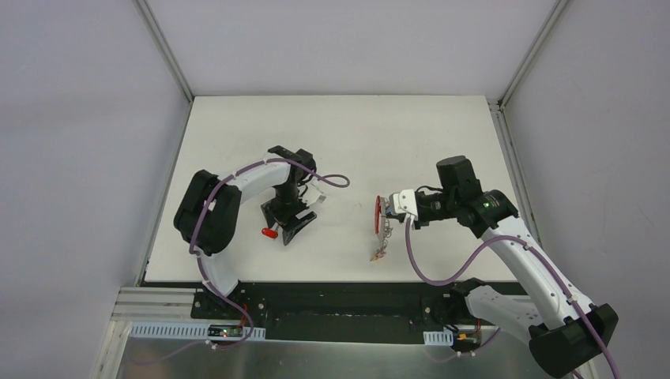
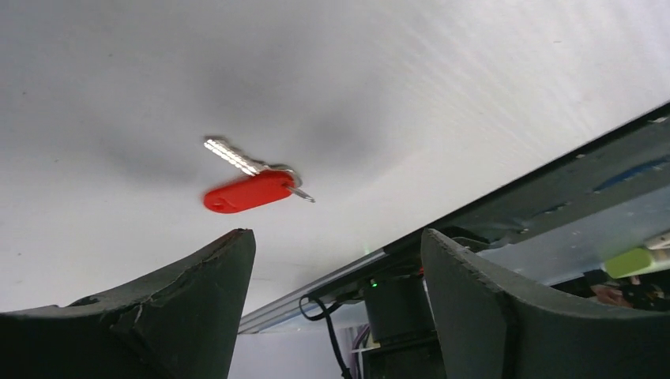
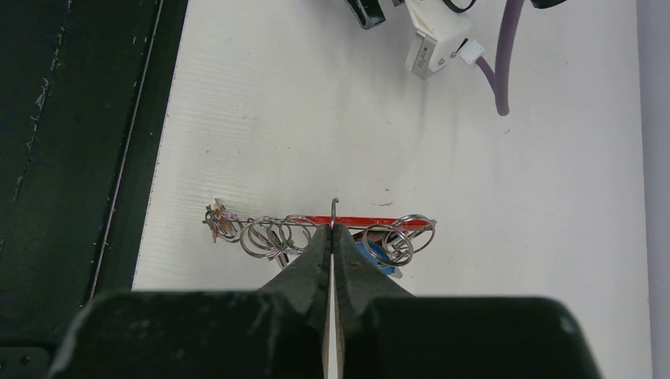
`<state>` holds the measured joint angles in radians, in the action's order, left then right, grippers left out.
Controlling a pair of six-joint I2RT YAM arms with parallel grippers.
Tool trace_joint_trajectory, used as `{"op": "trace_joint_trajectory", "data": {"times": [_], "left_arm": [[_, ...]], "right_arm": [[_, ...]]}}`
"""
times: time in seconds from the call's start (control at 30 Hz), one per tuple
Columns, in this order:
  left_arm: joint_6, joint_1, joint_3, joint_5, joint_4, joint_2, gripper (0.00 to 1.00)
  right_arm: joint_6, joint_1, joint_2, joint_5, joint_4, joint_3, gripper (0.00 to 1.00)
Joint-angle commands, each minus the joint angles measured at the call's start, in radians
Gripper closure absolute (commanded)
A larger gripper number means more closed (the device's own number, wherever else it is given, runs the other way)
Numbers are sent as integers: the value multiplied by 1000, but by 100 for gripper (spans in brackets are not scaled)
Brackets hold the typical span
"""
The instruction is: Put the keys on the keyring
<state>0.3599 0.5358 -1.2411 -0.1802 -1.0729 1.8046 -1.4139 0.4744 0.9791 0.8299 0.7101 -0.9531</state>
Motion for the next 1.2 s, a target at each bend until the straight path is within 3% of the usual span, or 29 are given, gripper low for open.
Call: {"op": "trace_joint_trajectory", "data": {"times": [0.0,0.33,0.73,1.17], "left_arm": [[-21,-5,31,140,26,4,23],[-49,18,-44,113,-36,102,48],[-81,41,-90,70,-119,198,55],[-79,42,-102,62,-125,227,77]], "right_arm": [[-7,-6,-12,41,-30,-6,100],[-5,-6,-14,39,-31,-6,100],[-5,-8,-29,35,-29,-4,100],[-6,-8,-28,41,-29,-3,100]]}}
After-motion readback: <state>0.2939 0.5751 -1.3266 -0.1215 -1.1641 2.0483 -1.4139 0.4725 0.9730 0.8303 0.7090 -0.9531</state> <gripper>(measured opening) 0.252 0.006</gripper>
